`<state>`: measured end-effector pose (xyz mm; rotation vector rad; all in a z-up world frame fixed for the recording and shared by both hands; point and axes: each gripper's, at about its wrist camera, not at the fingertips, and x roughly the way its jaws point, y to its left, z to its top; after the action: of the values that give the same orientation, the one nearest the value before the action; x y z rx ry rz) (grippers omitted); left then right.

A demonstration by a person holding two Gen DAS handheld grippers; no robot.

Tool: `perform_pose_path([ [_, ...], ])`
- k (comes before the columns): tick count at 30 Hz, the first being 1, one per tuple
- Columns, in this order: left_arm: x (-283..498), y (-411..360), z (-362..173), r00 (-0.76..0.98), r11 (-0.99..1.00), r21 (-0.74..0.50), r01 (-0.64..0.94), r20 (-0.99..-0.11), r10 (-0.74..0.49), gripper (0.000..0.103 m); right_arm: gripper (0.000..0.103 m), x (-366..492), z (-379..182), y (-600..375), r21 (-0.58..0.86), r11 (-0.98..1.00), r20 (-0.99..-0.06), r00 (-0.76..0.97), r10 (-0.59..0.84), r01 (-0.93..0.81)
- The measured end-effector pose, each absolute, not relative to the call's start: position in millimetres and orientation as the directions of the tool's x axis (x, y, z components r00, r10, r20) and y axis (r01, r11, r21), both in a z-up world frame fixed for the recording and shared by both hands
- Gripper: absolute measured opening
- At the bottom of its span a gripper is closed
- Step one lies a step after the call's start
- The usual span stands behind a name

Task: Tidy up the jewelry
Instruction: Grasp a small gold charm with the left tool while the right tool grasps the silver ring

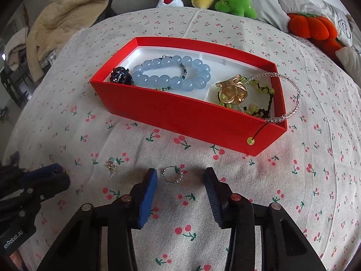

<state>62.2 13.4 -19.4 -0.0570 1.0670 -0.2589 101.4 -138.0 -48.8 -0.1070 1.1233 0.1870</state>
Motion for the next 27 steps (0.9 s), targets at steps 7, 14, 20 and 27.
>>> perform_pose_path([
  [7, 62.9, 16.2, -17.5, 0.457, 0.968, -0.177, 0.179, -0.856, -0.241, 0.017, 0.018, 102.7, -47.1, -140.3, 0.029, 0.980, -0.900, 0.421, 0.111, -0.197],
  [14, 64.3, 17.4, -17.3, 0.454, 0.967, -0.180, 0.179, -0.857, -0.244, 0.017, 0.018, 101.1, -41.4, -142.7, 0.047, 0.978, -0.897, 0.421, 0.131, -0.204],
  [20, 67.7, 16.1, -12.0, 0.441, 0.956, -0.208, 0.207, -0.852, -0.281, 0.017, 0.018, 98.9, -27.7, -151.1, 0.086, 0.980, -0.902, 0.404, 0.154, -0.180],
  [27, 75.2, 12.6, 1.2, 0.456, 0.951, -0.218, 0.217, -0.839, -0.297, 0.017, 0.018, 97.4, -3.2, -166.4, 0.135, 0.978, -0.884, 0.426, 0.192, -0.159],
])
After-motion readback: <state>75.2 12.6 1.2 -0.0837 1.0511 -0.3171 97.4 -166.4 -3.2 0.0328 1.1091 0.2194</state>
